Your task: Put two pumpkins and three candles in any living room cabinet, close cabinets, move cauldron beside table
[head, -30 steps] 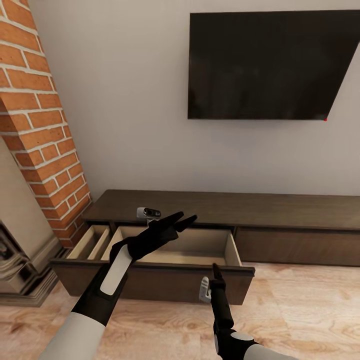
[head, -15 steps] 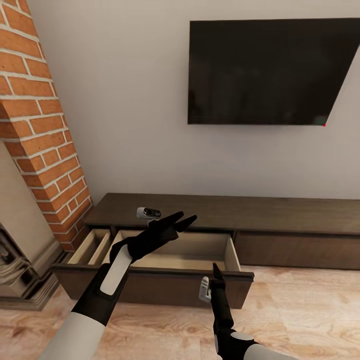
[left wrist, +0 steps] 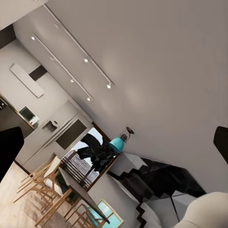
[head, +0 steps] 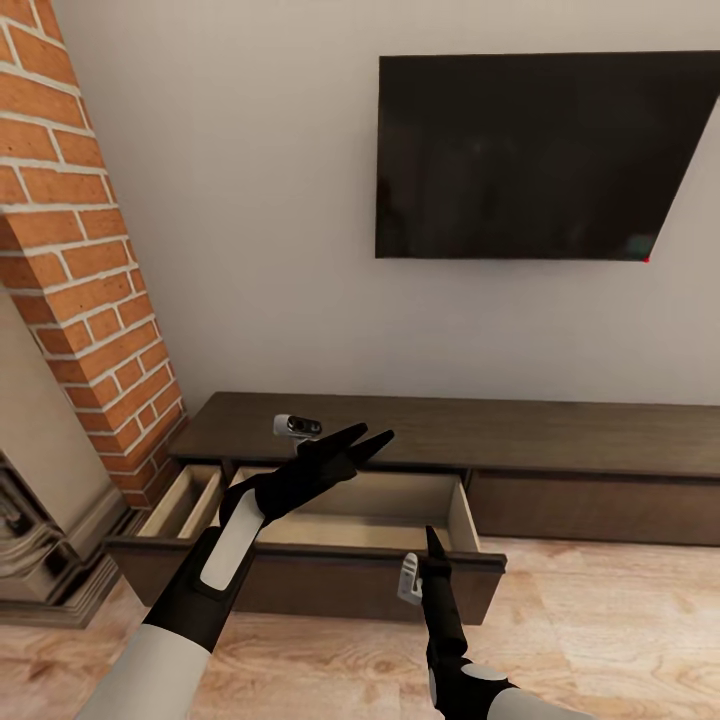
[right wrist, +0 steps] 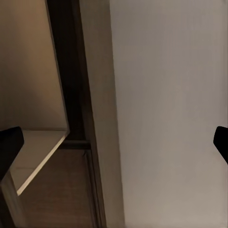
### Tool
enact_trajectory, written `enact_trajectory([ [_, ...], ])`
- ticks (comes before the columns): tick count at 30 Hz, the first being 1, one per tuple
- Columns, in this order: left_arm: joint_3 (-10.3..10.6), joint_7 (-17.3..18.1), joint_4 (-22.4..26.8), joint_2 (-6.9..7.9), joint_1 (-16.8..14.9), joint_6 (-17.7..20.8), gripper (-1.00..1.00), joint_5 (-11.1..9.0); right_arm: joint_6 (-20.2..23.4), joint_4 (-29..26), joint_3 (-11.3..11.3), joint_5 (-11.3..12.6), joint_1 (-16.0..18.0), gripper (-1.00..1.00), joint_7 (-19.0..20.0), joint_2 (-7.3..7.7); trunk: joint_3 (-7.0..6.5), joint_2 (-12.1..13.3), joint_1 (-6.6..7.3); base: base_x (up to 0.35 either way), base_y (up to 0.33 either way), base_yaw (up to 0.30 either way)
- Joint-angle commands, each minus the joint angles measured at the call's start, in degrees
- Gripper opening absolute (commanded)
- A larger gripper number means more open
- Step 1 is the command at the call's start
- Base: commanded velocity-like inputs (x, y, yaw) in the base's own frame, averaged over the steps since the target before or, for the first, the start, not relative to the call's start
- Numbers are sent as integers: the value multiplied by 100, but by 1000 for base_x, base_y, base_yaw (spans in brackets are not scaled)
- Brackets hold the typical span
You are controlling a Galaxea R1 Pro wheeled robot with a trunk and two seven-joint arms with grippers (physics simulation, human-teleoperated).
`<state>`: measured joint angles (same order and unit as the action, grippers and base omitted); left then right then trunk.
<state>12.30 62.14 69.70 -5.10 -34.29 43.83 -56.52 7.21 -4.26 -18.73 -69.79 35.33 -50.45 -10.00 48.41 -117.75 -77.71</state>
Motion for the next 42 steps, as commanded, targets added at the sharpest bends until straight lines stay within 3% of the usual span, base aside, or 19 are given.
enact_trajectory([
  [1, 0, 0, 0, 0, 0, 0, 100, 1, 0, 1, 0, 0, 0, 100, 0, 0, -12, 42, 23, 0, 0, 0],
  [24, 0, 0, -2, 0, 0, -5, 100, 1, 0, 13, 0, -17, 0, 100, 1, 0, -248, 964, 528, 0, 0, 0],
  [42, 0, 9, -53, 5, 1, -23, 100, -18, 0, 13, 0, -26, 0, 100, 0, 0, -246, 964, 528, 0, 0, 0],
])
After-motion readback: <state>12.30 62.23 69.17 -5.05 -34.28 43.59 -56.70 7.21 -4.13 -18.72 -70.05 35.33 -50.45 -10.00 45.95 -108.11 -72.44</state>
